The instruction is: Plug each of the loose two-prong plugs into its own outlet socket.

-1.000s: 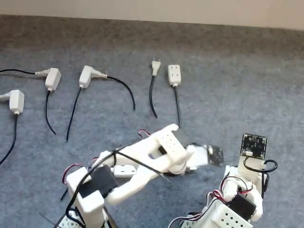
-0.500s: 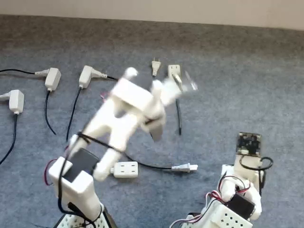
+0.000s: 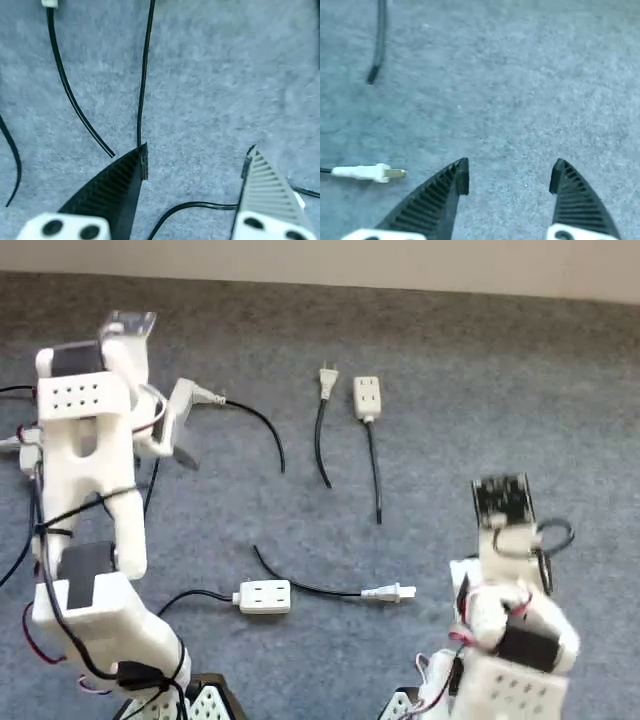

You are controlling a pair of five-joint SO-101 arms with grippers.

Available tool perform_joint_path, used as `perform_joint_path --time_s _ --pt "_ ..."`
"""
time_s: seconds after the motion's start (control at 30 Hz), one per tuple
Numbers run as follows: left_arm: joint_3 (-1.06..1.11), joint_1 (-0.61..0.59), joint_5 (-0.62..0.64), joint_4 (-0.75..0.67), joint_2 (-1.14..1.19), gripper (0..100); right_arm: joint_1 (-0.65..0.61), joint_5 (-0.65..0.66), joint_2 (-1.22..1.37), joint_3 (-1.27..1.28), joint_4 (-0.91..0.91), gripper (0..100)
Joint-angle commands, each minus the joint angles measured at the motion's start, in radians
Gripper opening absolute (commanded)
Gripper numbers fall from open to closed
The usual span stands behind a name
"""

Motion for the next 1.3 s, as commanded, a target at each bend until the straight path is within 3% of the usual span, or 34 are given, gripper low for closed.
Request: perform_joint_path --time_s 0.0,0.13,0.23,0.43,0.67,0.9,1.27 --pt "0.268 -0.036 0.009 -0.152 -0.101 31 -0.242 -0.066 0.394 -0.266 0.061 26.3" --pt "0.588 -0.070 0.009 -0.356 -0.294 31 -0.464 -0.061 0.610 -0.286 0.065 26.3" --pt "0.835 -0.096 0.006 -0.494 -0.469 31 -0.564 0.083 0.671 -0.268 0.096 26.3" --pt "1.230 -0.137 0.003 -0.735 -0.791 31 -0.621 0.439 0.628 -0.176 0.130 26.3" --pt "1.388 -0.131 -0.057 -0.862 -0.935 31 -0.676 0.783 0.412 -0.001 0.039 26.3" --pt "1.380 -0.120 -0.058 -0.873 -0.894 31 -0.734 0.812 0.335 0.183 -0.156 26.2" --pt "1.377 -0.079 -0.060 -0.873 -0.865 31 -0.733 0.818 0.526 0.177 -0.302 26.2"
